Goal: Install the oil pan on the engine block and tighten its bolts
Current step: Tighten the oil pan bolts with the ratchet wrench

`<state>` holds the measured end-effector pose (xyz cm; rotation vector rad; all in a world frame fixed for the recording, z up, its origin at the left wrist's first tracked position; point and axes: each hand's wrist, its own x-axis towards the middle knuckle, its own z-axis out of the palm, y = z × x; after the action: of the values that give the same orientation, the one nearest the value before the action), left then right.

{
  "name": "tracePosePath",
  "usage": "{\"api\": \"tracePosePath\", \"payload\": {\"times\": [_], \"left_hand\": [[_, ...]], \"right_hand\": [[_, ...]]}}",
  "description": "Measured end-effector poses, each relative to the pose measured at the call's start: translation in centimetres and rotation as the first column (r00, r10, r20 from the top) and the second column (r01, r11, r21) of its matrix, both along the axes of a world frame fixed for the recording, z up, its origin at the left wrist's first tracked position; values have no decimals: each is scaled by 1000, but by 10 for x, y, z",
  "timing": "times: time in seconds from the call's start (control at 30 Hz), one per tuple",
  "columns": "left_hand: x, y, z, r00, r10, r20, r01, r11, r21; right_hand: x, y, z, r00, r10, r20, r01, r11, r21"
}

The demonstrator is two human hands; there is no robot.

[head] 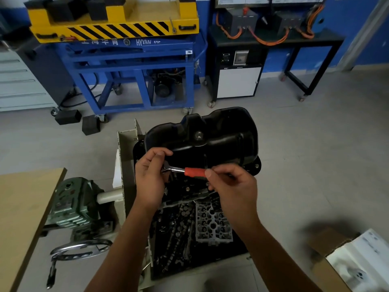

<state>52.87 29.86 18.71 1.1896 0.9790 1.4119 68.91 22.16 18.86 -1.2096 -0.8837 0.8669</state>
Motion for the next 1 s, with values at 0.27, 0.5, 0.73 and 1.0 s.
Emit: {"api": "tracePosePath", "payload": {"times": [0.27,0.5,0.73,1.0], "left_hand": [[7,1,-1,1000,-21,-22,22,999,35],[2,2,-3,999,-22,-35,23,999,29],[-8,4,-2,995,-96,-20,95,995,-20],[-15,7,-1,957,-284,66,287,957,-37]], "right_hand": [[-32,-53,-12,995,92,48,-94,995,40],[-21,-42,-14,993,115,39,-118,991,66],[8,10,-8,995,91,51,-95,992,85],[11,65,-3,980,139,146,-155,982,106]]}}
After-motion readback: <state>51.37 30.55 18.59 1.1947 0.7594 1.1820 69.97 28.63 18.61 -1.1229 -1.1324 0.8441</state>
